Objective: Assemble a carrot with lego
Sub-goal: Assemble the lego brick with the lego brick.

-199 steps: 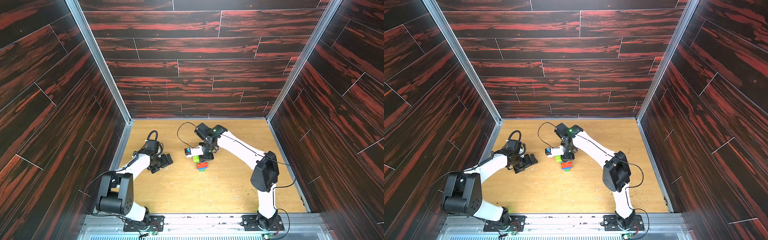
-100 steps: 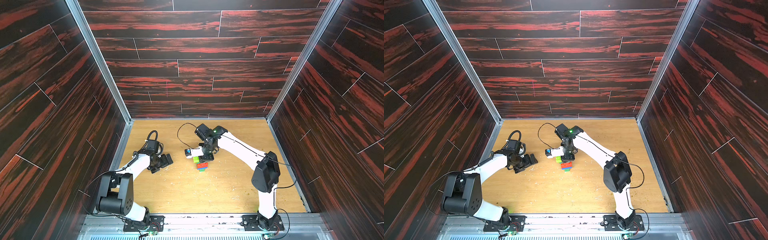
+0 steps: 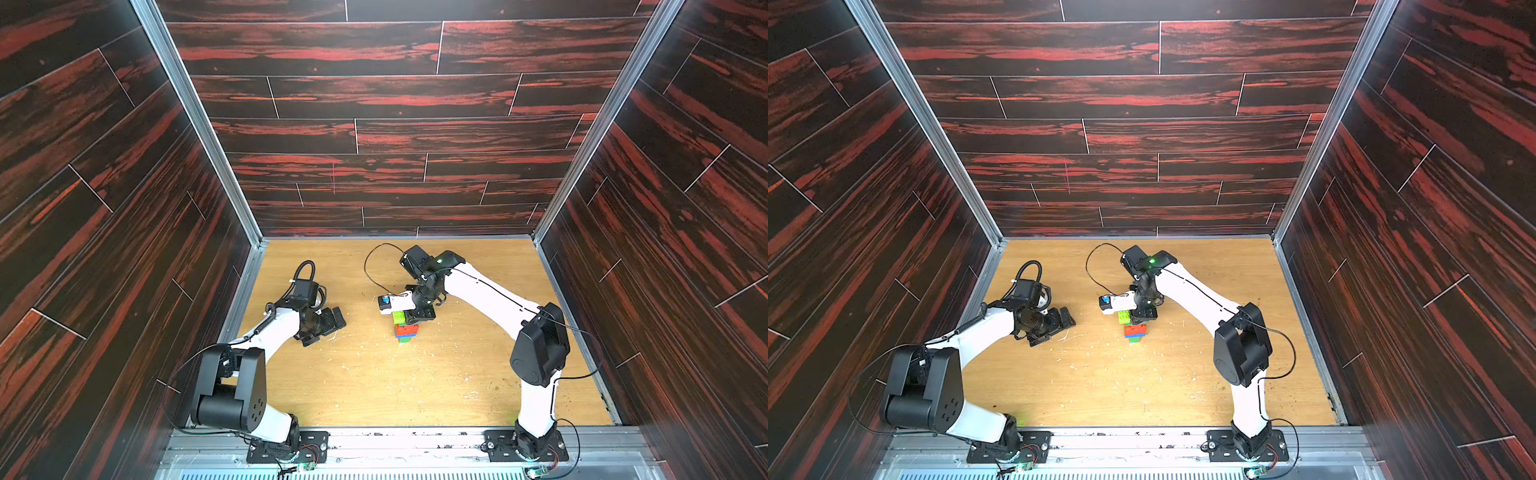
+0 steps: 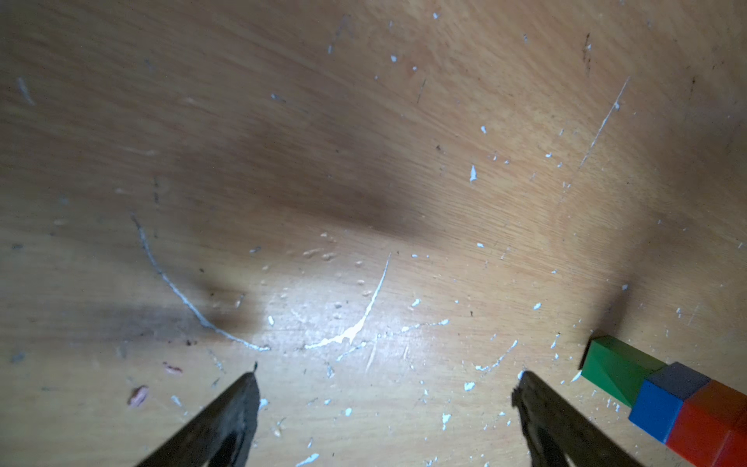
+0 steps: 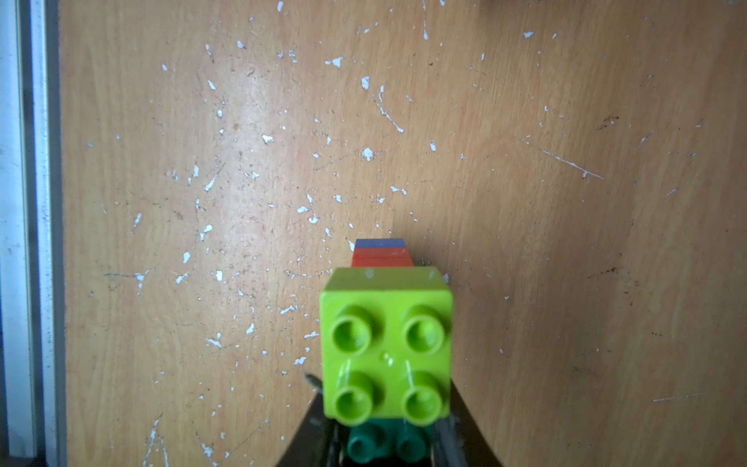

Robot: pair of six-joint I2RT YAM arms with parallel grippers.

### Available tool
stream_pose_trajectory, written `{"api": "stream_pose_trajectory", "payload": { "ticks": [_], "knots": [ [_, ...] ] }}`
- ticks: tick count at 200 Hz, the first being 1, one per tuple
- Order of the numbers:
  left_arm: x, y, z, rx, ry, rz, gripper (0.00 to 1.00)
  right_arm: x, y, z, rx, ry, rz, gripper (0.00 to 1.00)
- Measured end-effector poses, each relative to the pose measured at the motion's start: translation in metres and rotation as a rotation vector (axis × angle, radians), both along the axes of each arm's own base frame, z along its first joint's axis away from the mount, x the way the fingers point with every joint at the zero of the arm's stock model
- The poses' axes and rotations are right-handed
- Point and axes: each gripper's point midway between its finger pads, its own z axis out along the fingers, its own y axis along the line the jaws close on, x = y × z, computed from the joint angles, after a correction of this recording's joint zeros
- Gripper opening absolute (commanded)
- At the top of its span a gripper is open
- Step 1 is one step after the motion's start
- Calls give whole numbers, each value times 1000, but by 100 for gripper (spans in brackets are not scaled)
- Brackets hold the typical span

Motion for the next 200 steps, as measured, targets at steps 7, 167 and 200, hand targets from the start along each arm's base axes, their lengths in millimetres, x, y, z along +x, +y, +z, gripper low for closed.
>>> {"api": "stream_pose_trajectory", "payload": {
  "ticks": [7, 167, 200],
  "knots": [
    [0, 0, 0, 0, -1, -1, 100, 0, 0, 0, -3, 1, 5, 0],
    [0, 1, 0, 8, -2, 1, 100, -3, 13, -5, 16, 9, 42, 0],
    [0, 1, 0, 8, -3, 1, 100, -3, 13, -5, 17, 11, 34, 2]
  ]
}}
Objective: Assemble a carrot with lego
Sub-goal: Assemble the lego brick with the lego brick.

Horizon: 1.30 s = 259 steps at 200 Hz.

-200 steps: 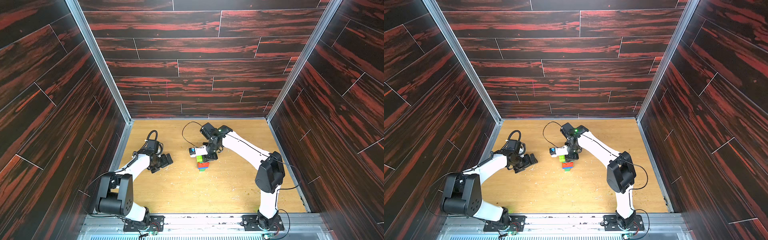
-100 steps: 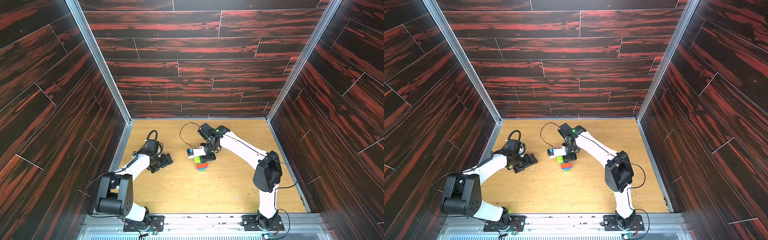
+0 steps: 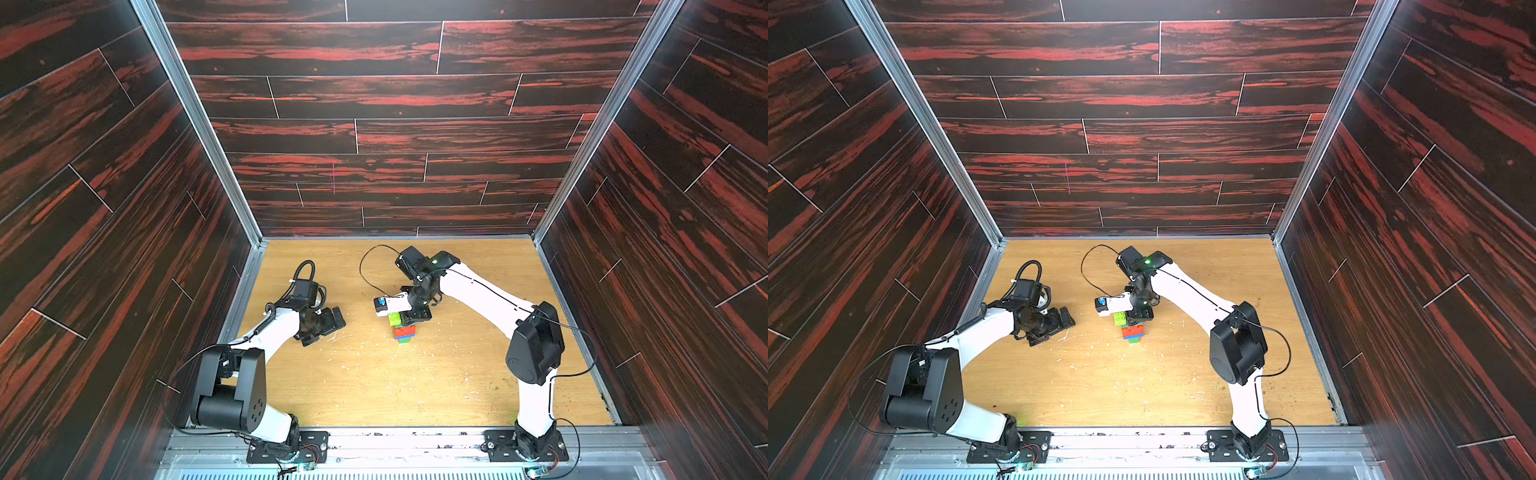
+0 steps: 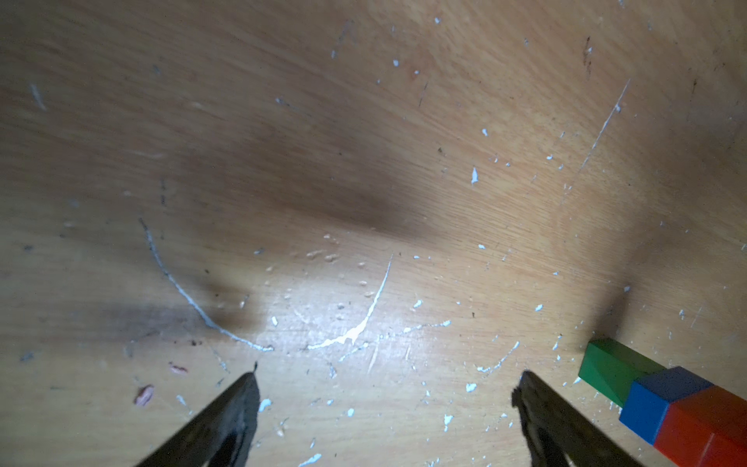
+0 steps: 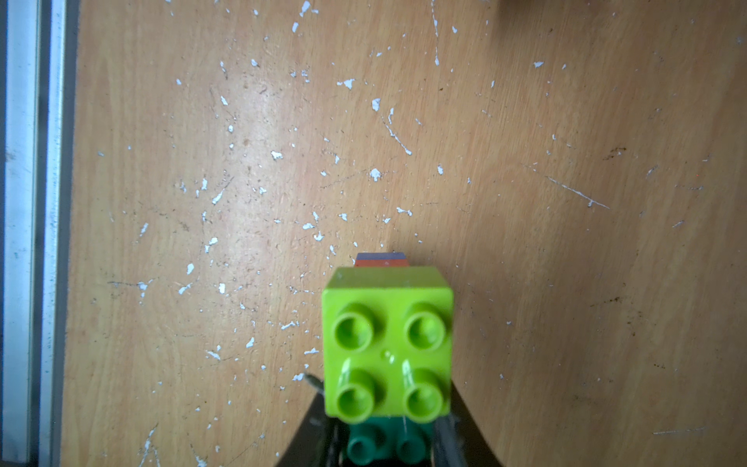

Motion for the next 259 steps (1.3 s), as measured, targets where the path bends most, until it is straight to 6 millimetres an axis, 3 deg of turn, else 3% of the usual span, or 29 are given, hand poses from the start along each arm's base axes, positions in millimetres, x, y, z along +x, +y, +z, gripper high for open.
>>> {"api": "stream_pose_trajectory", "payload": {
  "ticks": [48, 79, 101, 198, 259],
  "knots": [
    [0, 0, 0, 0, 0, 0, 100, 0, 1, 1, 2, 3, -17, 14],
    [0, 0, 0, 0, 0, 0, 100, -1, 2, 2, 3, 3, -23, 29],
    [0, 0, 0, 0, -1, 0, 100, -1, 1, 2, 2, 6, -31, 35],
    [1, 1, 6, 5, -19, 3, 100, 1, 1, 4, -6, -3, -56, 49],
    [0, 1, 8, 5, -23, 3, 100, 5, 4, 23, 32, -20, -83, 57]
  ]
}}
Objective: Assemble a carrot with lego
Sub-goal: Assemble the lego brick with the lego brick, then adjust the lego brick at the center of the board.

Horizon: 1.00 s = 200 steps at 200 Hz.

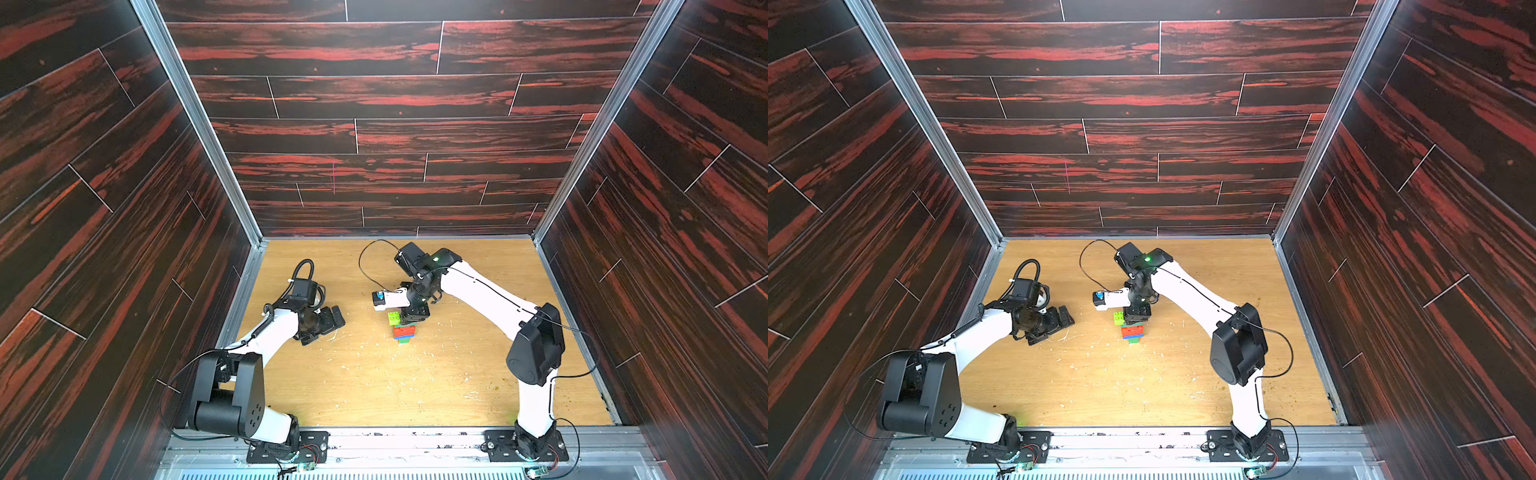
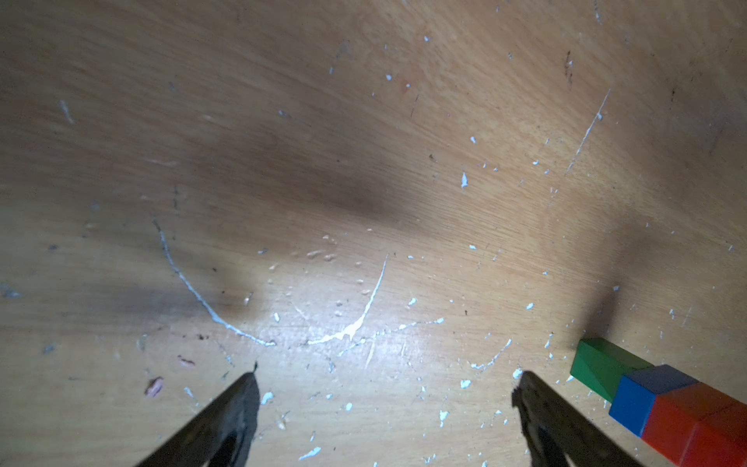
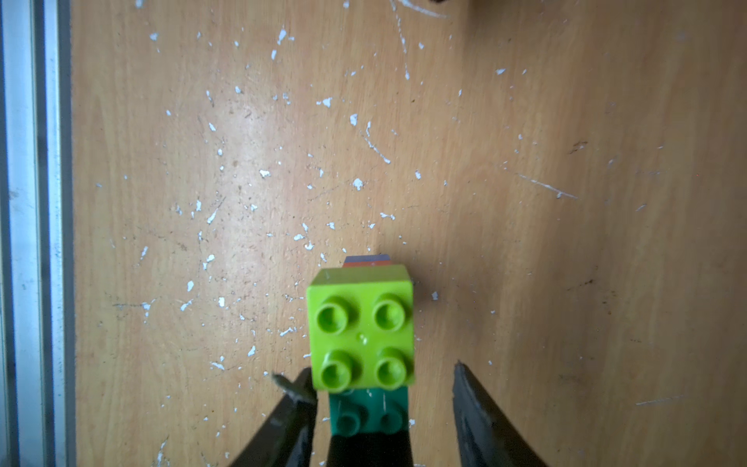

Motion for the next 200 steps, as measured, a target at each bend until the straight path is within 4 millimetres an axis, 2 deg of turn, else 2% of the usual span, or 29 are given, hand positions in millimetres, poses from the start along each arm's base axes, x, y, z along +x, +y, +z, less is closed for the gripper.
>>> {"api": "stream_pose_trajectory", "payload": {
  "ticks": [37, 55, 79, 113, 143, 164, 200],
  "knots": [
    [0, 0, 2, 0, -5, 0, 100, 13, -9, 31, 102, -41, -97, 64],
    [0, 0, 3, -1, -9, 0, 100, 16, -30, 42, 184, -60, -174, 66],
    [0, 0, 4, -1, -11, 0, 100, 13, -57, 45, 291, -48, -265, 66],
    [0, 0, 4, -1, -11, -1, 100, 1, -72, 27, 441, 0, -309, 68],
    [0, 0, 4, 1, -12, -4, 100, -19, -77, 1, 562, 75, -302, 69],
    [0, 0, 4, 3, -14, -8, 100, -27, -77, -12, 633, 115, -303, 69],
    [0, 0, 4, 5, -15, -11, 100, -27, -70, -15, 747, 129, -280, 72]
  ]
}}
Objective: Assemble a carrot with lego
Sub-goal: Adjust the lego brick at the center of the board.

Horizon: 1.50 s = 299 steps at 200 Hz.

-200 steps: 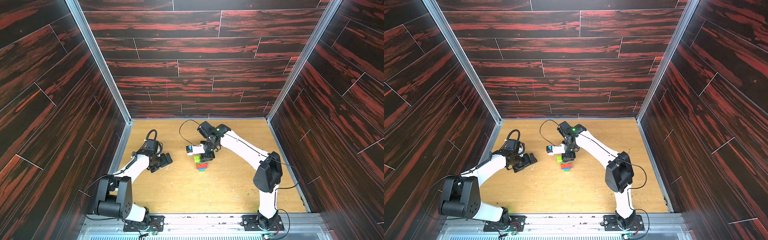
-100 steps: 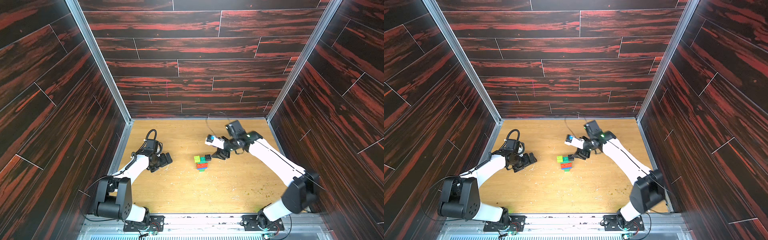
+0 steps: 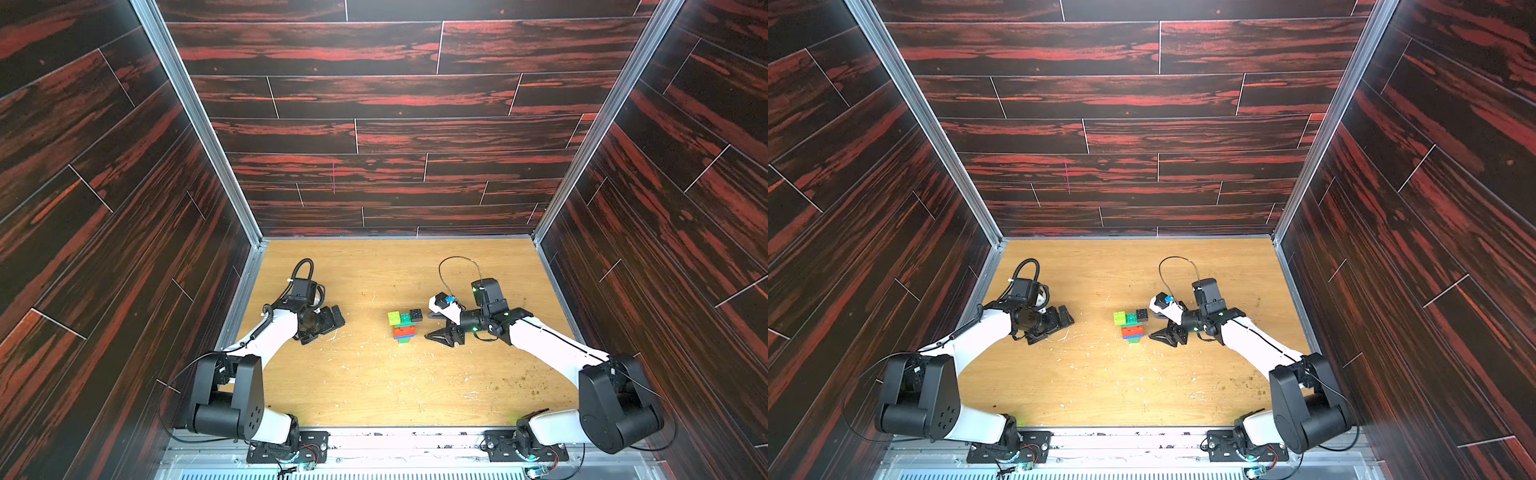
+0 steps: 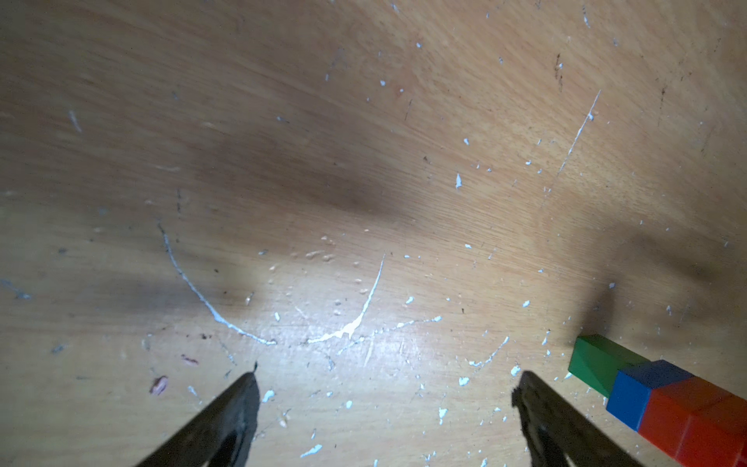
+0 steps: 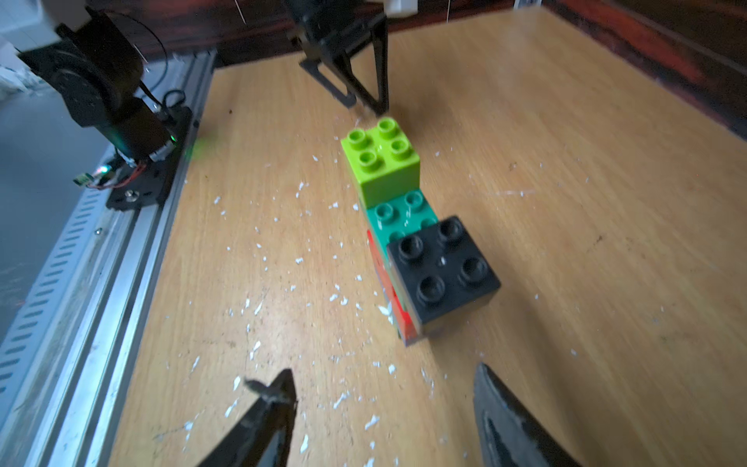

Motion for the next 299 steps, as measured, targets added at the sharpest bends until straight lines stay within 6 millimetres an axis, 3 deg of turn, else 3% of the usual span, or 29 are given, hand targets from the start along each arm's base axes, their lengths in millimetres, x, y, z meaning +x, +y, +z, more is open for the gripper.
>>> {"api": "stream_pose_trajectory", "payload": {
  "ticks": [87, 196, 299],
  "knots": [
    [1, 2, 0, 14, -7, -3, 100, 24, 18, -26, 87, 14, 5, 76],
    [2, 3, 0, 19, -13, -2, 100, 24, 52, -41, 111, 56, 99, 75],
    [2, 4, 0, 27, -14, -2, 100, 22, 66, -43, 104, 61, 129, 49]
  ]
}}
